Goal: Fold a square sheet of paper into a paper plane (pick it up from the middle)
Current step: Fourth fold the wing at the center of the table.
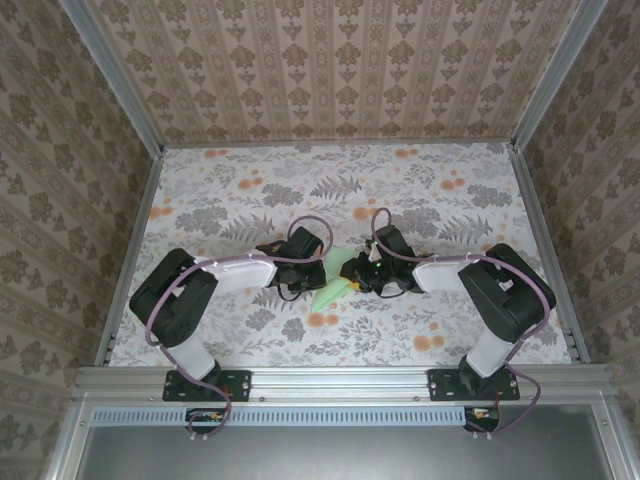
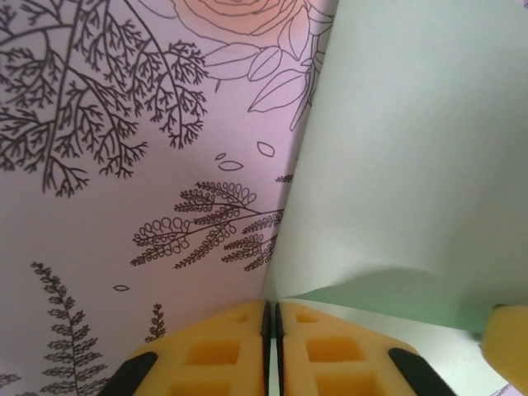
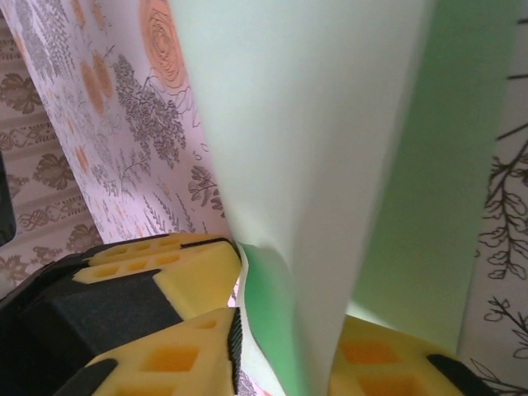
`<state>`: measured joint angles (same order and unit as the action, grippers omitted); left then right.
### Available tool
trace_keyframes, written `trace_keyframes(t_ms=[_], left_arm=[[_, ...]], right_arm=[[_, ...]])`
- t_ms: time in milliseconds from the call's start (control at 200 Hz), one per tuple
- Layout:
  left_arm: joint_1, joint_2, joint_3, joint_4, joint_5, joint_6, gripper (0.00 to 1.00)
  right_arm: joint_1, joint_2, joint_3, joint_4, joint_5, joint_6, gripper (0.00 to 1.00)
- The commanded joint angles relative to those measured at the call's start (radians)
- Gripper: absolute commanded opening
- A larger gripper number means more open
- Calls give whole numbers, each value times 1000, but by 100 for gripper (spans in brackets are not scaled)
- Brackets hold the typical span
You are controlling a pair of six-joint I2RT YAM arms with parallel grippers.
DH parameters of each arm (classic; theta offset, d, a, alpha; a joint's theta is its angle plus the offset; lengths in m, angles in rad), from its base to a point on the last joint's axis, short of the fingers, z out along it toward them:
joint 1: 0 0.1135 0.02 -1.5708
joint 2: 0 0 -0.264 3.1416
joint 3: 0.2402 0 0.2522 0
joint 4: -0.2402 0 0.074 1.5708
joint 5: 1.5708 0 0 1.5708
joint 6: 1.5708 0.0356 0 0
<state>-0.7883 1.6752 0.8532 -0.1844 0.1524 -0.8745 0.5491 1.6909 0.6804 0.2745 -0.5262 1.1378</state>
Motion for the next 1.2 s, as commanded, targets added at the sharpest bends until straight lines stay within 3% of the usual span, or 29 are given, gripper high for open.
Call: trace_keyframes(t_ms=[0, 165, 345, 605, 850, 1195], left_arm=[[15, -59, -8, -34, -12, 15, 19], [23, -133, -5, -63, -42, 48, 43], [24, -220, -12, -63, -82, 106, 67], [-28, -330, -142, 146, -82, 326, 92], [-132, -394, -281, 347, -127, 486, 100], [-188, -297, -318, 488, -151, 655, 93]], right_arm=[[6, 14, -1, 4, -3, 13, 17], [5, -4, 16, -109, 77, -17, 5], [0, -44, 59, -256, 124, -64, 2], [5, -188, 113, -557, 269, -83, 0], [10, -194, 126, -592, 253, 39, 0], [35, -150, 166, -636, 260, 111, 0]])
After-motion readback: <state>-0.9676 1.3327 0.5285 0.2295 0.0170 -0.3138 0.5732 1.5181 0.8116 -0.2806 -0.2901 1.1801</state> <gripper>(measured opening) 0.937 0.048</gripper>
